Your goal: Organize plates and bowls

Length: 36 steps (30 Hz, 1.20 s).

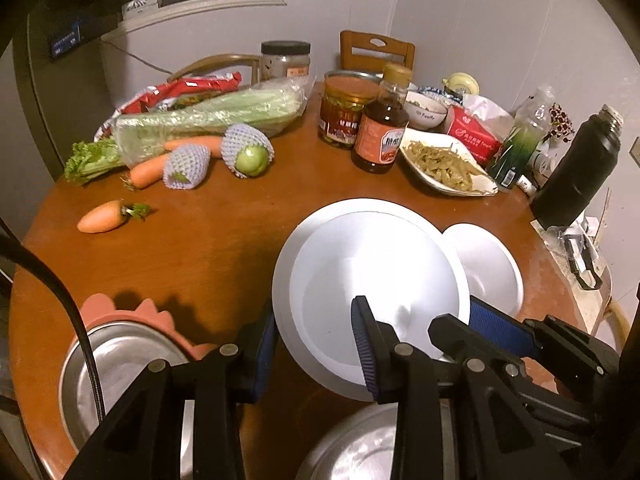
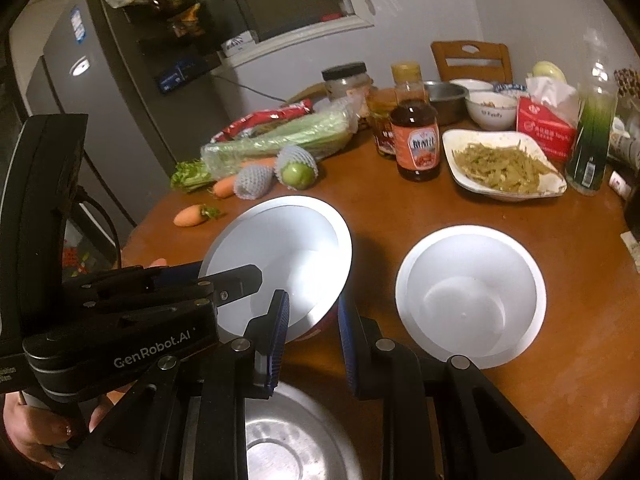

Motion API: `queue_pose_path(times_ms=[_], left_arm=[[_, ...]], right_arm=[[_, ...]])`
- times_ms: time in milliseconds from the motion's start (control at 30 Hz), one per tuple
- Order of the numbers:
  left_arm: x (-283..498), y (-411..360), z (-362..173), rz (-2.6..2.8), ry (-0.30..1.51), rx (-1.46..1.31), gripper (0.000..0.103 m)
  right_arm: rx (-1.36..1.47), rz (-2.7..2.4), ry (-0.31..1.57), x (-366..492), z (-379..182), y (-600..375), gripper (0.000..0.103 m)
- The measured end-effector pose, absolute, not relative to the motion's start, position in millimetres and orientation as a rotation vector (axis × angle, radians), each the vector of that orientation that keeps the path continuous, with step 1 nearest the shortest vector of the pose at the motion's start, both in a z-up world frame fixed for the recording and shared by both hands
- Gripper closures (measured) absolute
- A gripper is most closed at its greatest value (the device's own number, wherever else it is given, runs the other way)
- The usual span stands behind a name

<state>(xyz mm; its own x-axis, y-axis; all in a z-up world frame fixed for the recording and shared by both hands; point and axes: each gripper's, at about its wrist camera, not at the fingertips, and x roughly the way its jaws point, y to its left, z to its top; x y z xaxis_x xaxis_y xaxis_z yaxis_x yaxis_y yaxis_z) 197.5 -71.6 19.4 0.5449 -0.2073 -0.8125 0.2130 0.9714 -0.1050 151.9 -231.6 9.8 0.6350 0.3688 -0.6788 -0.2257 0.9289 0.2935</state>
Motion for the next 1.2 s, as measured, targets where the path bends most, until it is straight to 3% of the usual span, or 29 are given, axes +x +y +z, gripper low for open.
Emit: queue_pose_path(times_ms=[500, 1200], left_arm=[[139.2, -69.1, 47.5, -0.235, 0.887, 0.02, 0.066], [86.0, -70.6, 27.2, -0.248, 0.9, 0.015, 0.066]], right_arm=[[0.154, 0.375, 0.726, 97.7, 43.2, -227.7, 0.077], [0.137, 0.399, 0.727, 43.3, 32.7, -230.1, 0.077]])
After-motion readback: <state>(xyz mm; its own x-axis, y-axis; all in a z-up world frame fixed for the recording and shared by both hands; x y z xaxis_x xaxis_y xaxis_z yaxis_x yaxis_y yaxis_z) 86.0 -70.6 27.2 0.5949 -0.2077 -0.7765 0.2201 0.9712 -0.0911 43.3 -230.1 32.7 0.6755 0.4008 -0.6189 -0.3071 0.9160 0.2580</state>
